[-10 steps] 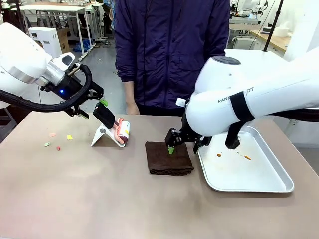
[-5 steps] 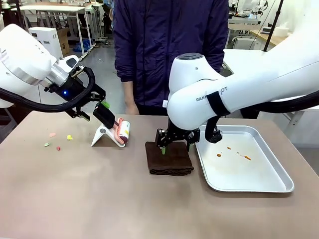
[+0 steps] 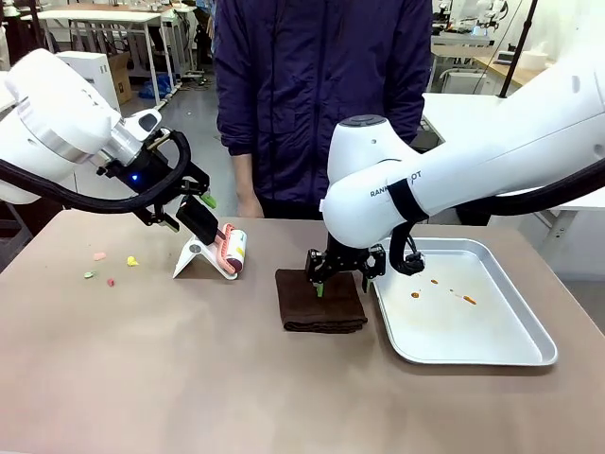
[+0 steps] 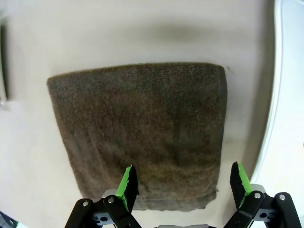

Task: Clean the surface of the table.
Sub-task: Hold the Lint Roller with your left hand and the towel with your right hand.

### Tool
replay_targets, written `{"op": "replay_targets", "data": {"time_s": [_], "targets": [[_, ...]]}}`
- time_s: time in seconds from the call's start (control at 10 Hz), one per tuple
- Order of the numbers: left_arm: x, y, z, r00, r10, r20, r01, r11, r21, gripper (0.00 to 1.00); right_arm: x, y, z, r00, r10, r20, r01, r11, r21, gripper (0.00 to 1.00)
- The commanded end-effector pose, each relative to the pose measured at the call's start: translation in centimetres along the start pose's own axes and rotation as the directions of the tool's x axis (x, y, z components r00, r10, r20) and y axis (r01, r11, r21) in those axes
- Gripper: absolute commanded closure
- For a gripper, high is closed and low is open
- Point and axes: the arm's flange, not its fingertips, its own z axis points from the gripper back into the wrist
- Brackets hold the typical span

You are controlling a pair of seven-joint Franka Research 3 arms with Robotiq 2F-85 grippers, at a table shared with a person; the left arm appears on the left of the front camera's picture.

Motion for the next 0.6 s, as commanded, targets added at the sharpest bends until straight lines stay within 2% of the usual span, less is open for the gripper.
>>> {"op": "replay_targets", "data": {"time_s": [0.0,0.5], "targets": [[0.5,-0.5,0.1,1.000,0.026,0.003,-0.026,0.999,0.028,0.00,0.7,0.6,-0.3,1.000,-0.018,0.017,0.018,1.000,-0.008,0.00],[0.6,-0.9,-0.2,0.999,0.044,0.005,-0.044,0.998,0.033,0.00,1.1,0.5,-1.5,0.999,-0.034,0.025,0.034,0.999,0.007,0.00]]}}
